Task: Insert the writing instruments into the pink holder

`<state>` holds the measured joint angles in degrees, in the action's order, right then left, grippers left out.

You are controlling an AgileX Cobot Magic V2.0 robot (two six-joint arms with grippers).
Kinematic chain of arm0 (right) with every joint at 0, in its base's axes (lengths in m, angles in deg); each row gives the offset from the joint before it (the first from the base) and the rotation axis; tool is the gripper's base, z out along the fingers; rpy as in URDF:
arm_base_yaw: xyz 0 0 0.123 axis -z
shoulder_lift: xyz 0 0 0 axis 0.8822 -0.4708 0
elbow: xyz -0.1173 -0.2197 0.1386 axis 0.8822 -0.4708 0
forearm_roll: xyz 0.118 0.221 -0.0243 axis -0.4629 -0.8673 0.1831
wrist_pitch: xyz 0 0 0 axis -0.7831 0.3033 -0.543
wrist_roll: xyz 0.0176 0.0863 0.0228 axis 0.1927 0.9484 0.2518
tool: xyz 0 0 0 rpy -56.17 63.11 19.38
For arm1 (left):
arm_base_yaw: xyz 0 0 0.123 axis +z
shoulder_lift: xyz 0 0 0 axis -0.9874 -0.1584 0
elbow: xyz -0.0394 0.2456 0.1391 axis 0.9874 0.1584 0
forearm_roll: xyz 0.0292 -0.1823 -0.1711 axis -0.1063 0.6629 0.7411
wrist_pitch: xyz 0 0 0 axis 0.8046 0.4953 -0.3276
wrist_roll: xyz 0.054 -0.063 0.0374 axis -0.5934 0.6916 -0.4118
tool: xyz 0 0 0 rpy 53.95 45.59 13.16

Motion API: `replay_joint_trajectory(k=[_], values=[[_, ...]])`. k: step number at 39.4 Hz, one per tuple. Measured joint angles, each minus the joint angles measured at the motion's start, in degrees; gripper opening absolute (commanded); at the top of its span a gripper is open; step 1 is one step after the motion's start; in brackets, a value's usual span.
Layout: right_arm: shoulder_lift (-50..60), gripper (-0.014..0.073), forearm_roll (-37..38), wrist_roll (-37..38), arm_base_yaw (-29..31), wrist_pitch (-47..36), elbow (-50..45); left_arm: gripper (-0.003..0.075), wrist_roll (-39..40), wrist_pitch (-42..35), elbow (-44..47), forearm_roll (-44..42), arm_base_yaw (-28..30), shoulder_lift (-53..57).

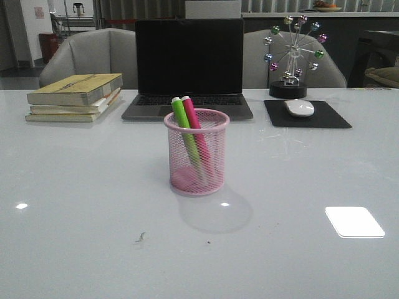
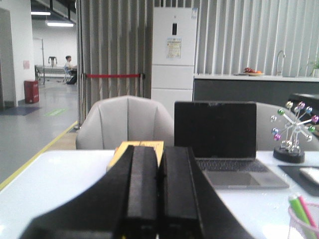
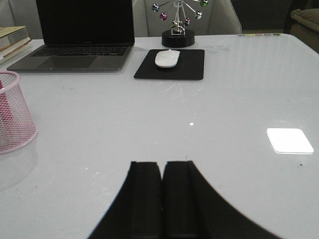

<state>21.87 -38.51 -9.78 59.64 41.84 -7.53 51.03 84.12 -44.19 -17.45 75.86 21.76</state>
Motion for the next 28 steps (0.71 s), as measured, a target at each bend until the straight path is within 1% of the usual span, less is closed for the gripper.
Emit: replay_joint_trajectory(k=[9,16,28], values=[[0.0,0.0050,0.0,0.0,0.0,0.0,0.0,0.0092,0.0,-3.8,7.8,0.0,0.0,0.0],[0.0,0.0050,0.0,0.0,0.0,0.0,0.0,0.0092,0.0,-4.1,13.0,0.0,0.0,0.0],[0.0,0.0050,0.0,0.0,0.0,0.0,0.0,0.0092,0.0,-2.8,13.1,0.0,0.0,0.0]])
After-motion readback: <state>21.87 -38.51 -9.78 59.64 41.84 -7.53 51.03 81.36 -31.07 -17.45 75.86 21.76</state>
